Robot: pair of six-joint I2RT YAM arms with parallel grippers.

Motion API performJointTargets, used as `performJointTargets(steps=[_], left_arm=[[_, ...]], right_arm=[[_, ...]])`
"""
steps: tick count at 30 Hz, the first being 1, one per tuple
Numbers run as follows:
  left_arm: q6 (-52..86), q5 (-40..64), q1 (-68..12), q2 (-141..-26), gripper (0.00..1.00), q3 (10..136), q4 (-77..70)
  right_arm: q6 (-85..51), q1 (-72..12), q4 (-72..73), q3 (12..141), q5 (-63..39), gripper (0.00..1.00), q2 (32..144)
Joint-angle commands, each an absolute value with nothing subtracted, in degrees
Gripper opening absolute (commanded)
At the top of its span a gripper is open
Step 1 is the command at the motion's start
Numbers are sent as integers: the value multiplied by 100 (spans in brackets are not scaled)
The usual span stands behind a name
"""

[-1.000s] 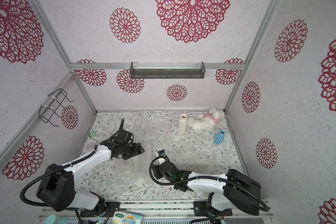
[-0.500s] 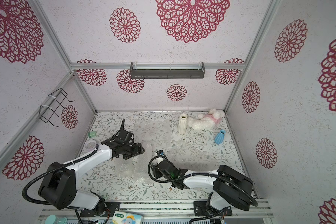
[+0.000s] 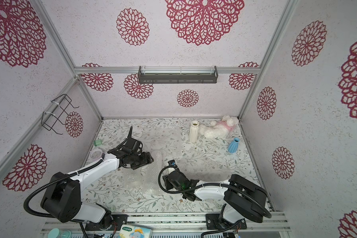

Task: Unwrap the vase from the bubble wrap
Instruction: Unwrap the bubble wrap at the center of the board.

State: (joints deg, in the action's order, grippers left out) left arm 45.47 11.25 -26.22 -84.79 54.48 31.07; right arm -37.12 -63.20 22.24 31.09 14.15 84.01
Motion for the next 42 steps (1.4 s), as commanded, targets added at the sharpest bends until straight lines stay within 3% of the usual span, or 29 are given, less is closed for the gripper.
performJointTargets(steps=[1,23,31,42], left_arm=[[4562,1110,-2637,-8499,80,5550,2984],[4605,1255,-2637,-8669,74,5439,2655],[4638,1316,-2639,-8725,73,5437,2600],[4641,1276,-2638,-8654,73,5379,2626]], right_arm=[[-3848,-6259,2145,3045,1630,38,8349],[-3715,-6249,2458,3087,1446,36,8024],[-3832,-6250,2802,3210,1167,36,8508],[-3946,-6158,2617,3171,1337,25,8713]])
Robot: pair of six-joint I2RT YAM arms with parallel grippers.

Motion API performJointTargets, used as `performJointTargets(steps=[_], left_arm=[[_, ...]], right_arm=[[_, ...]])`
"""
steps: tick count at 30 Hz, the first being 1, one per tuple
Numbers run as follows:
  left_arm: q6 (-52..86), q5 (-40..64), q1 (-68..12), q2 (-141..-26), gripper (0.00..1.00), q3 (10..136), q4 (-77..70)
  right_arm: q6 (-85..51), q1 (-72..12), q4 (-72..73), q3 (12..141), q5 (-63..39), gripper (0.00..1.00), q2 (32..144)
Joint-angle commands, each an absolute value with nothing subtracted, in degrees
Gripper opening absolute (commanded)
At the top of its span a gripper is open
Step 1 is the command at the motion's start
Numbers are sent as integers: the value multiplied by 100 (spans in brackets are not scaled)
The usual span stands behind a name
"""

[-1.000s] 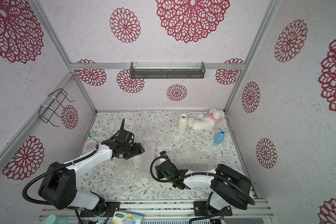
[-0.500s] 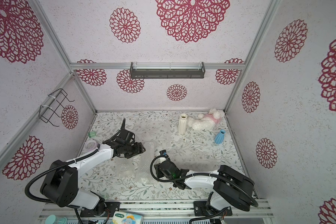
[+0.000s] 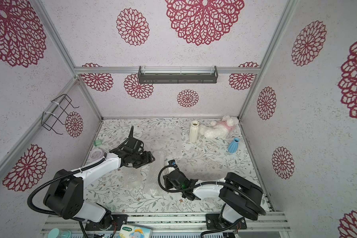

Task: Unwrap the vase from the bubble wrap
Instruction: Unwrap the bubble wrap at the center of the board.

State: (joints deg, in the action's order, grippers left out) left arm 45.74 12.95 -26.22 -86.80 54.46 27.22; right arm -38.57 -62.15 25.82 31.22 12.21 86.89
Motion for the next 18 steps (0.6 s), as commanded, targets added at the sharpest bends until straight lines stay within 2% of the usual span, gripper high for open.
performJointTargets(steps=[1,12,18], left_arm=[[4645,1277,-2639,-8649,73,5370,2628],[4667,1309,-2639,-8700,73,5301,2515],[4708,1361,-2642,-8778,71,5223,2316]], right_arm=[[-3959,-6149,2635,3160,1327,23,8734],[-4032,-6023,2745,3055,1299,6,8881],[-4061,-5994,2790,2976,1290,4,8829]])
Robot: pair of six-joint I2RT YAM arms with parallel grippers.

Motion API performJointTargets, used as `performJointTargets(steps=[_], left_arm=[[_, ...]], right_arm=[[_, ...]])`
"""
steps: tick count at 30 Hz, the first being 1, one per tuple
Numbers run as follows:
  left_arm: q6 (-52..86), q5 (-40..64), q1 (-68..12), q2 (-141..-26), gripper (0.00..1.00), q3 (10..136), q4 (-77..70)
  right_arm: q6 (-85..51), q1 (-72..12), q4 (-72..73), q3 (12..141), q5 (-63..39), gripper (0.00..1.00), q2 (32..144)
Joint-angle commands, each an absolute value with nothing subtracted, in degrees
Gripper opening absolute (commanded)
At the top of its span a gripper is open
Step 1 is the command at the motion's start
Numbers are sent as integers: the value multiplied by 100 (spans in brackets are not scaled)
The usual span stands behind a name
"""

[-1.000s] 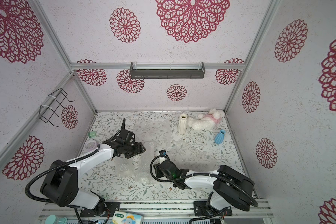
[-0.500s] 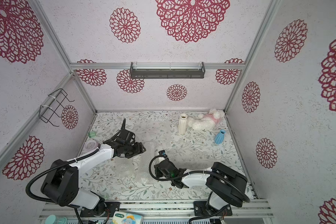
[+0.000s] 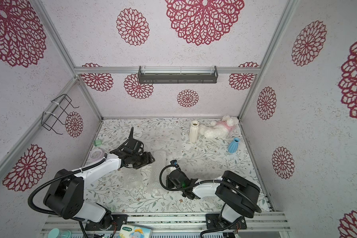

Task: Unwrap the vase from the bubble wrap
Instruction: Unwrap the bubble wrap at the center of the board.

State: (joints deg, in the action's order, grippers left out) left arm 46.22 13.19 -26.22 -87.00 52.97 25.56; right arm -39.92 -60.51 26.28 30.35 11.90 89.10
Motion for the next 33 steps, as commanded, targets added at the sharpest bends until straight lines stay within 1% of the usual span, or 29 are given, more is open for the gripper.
performJointTargets(steps=[1,12,20,24,28,29,31,33], left_arm=[[4740,1398,-2639,-8792,71,5199,2240],[5253,1592,-2745,-8740,62,4886,1142],[5501,1531,-2982,-8723,55,4965,1019],[5639,1446,-3117,-8752,49,4989,1044],[5652,1364,-3196,-8657,35,5077,1128],[5651,1338,-3204,-8641,32,5111,1170],[5633,1305,-3215,-8595,30,5180,1250],[5627,1292,-3223,-8562,26,5244,1307]], right_arm=[[-4061,-5994,2797,2971,1289,3,8818],[-4068,-5982,2795,2958,1264,1,8798],[-4060,-5968,2777,2980,1249,1,8816],[-4044,-5969,2777,2979,1252,1,8807],[-4044,-5968,2788,2955,1248,1,8798],[-4043,-5968,2799,2947,1246,0,8793],[-4023,-5974,2791,2949,1257,0,8783],[-3996,-5969,2786,2944,1272,1,8772]])
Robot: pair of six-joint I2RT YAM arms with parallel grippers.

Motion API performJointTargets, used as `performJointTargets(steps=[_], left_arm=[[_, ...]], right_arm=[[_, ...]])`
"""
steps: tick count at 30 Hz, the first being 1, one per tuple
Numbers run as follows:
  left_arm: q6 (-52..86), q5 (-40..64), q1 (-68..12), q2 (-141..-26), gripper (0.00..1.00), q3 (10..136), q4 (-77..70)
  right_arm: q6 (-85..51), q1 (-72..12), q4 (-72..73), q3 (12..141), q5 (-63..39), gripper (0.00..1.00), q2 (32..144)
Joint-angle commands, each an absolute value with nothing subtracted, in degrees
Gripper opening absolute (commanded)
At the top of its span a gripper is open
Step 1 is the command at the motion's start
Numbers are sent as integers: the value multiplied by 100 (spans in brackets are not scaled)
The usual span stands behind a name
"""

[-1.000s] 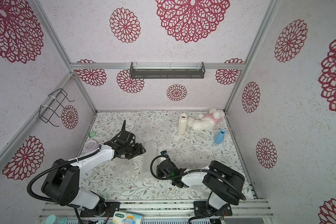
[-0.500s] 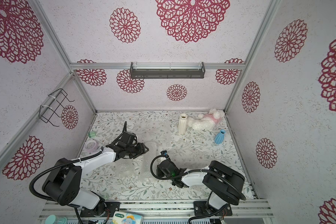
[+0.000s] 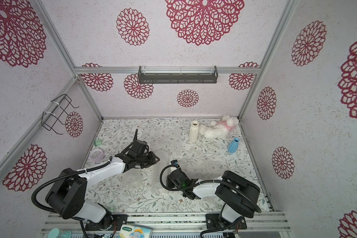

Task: Unwrap the vase from the bubble wrap
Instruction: Unwrap the bubble wrap at the center of the board.

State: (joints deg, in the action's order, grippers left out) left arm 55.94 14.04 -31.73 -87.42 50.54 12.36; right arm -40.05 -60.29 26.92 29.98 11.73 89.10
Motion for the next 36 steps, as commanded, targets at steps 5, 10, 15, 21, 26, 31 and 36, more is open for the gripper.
performJointTargets(steps=[5,10,15,21,26,31,36], left_arm=[[5592,1249,-3274,-8623,18,5386,1460],[5581,1222,-3330,-8743,5,5438,1501],[5560,1197,-3399,-8840,0,5665,1568],[5537,1179,-3573,-9041,0,6162,1670],[5527,1204,-3790,-9458,0,6665,1696],[5528,1259,-3942,-9951,0,7095,1741],[5463,1132,-4093,-10133,0,7634,2016]], right_arm=[[-3956,-5975,2795,2944,1260,0,8771],[-3920,-5970,2777,2944,1254,0,8721],[-3890,-5969,2801,2896,1271,0,8654],[-3771,-5968,3089,2621,1325,0,8332],[-3639,-5972,3518,2268,1430,1,7922],[-3520,-5971,3631,2077,1492,2,7575],[-3541,-5978,3901,1914,1405,2,7498]])
